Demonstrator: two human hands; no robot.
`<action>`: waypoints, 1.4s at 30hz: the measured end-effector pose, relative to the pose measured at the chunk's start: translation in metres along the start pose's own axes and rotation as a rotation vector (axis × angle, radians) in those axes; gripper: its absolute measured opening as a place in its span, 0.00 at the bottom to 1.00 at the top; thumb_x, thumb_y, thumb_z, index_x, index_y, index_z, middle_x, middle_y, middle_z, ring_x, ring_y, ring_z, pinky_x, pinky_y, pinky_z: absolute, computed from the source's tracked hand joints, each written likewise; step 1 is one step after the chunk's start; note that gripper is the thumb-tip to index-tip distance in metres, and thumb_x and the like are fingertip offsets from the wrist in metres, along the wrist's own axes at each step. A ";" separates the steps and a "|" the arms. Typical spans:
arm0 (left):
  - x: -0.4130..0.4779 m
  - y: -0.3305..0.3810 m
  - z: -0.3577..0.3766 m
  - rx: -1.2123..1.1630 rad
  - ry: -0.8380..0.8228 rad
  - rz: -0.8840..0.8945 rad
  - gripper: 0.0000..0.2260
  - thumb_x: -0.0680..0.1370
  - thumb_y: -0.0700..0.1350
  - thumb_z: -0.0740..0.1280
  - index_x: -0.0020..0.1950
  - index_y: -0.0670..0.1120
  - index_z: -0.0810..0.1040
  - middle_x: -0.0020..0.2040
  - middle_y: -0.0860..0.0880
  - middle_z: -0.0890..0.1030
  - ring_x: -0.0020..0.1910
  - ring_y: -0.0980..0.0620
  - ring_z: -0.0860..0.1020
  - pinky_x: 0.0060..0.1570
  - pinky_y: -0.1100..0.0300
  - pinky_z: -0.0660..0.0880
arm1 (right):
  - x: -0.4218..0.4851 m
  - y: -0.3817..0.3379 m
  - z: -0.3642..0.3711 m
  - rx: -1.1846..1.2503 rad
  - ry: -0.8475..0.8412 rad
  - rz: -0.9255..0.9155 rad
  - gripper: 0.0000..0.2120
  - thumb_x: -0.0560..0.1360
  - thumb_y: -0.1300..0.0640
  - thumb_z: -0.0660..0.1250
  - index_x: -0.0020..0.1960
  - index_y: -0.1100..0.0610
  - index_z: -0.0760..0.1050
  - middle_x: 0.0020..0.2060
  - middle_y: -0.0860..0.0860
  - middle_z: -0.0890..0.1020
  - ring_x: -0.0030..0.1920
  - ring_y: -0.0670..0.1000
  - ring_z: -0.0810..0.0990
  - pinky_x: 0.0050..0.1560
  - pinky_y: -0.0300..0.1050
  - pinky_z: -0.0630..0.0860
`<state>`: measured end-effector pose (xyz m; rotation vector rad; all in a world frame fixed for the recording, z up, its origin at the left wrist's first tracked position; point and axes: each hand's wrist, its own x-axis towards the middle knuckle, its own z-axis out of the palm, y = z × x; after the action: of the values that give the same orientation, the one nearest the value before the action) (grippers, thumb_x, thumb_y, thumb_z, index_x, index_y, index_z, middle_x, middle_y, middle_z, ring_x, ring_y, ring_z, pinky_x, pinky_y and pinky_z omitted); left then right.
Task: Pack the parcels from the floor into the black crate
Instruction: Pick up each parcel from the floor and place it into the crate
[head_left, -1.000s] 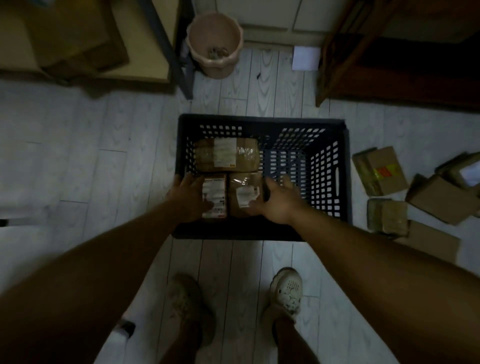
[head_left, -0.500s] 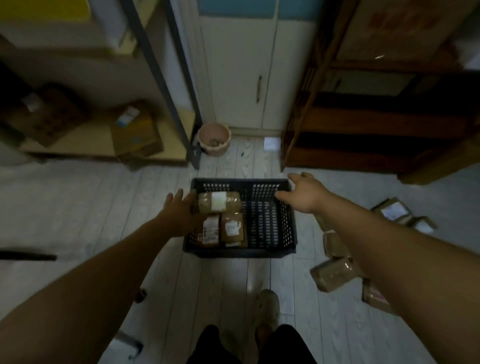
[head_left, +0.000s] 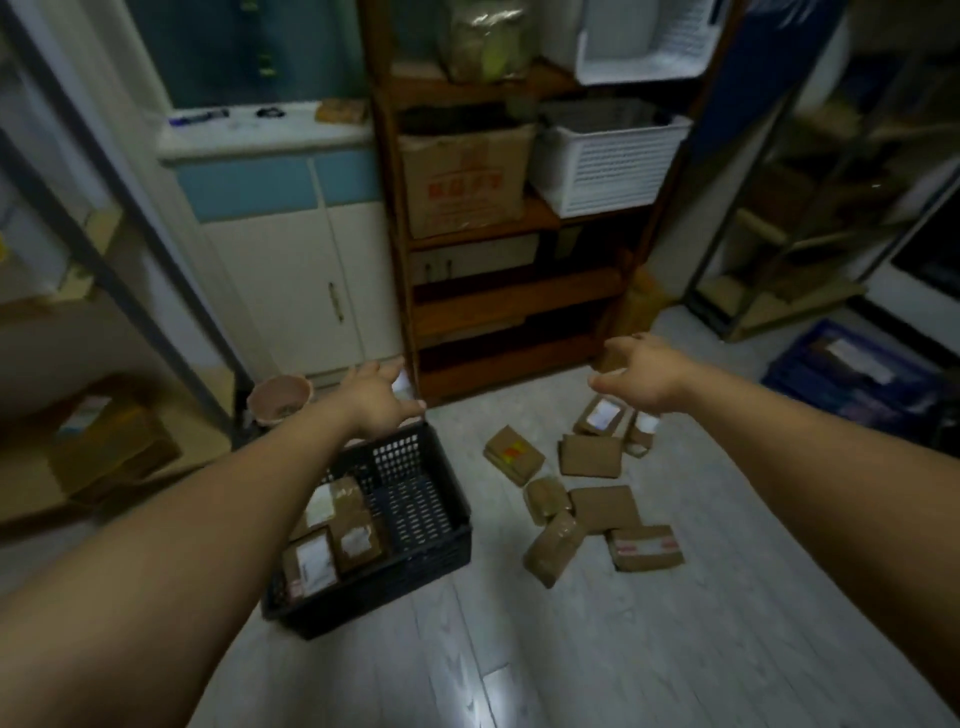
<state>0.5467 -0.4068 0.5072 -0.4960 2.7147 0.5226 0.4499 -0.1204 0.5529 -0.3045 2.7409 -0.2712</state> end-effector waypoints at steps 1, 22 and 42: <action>0.000 0.021 0.000 -0.002 -0.002 0.025 0.35 0.78 0.60 0.60 0.78 0.51 0.47 0.79 0.44 0.47 0.77 0.42 0.48 0.74 0.47 0.50 | -0.008 0.020 -0.010 0.001 0.029 0.022 0.35 0.77 0.41 0.62 0.78 0.51 0.54 0.77 0.55 0.54 0.76 0.57 0.56 0.72 0.53 0.59; 0.069 0.383 0.095 0.182 -0.082 0.216 0.35 0.78 0.57 0.62 0.78 0.55 0.44 0.79 0.47 0.42 0.77 0.42 0.41 0.75 0.45 0.48 | -0.006 0.406 -0.098 -0.083 -0.013 0.257 0.36 0.77 0.38 0.58 0.78 0.51 0.50 0.78 0.56 0.50 0.75 0.60 0.55 0.74 0.55 0.58; 0.274 0.420 0.239 0.061 -0.402 -0.059 0.35 0.79 0.56 0.61 0.78 0.45 0.46 0.78 0.40 0.50 0.77 0.42 0.49 0.75 0.52 0.49 | 0.269 0.510 -0.019 -0.070 -0.443 0.140 0.37 0.78 0.39 0.59 0.78 0.54 0.48 0.77 0.56 0.52 0.76 0.57 0.54 0.75 0.50 0.55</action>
<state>0.1999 -0.0175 0.3163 -0.4033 2.3176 0.4654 0.1091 0.3047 0.3642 -0.1650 2.3218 -0.0591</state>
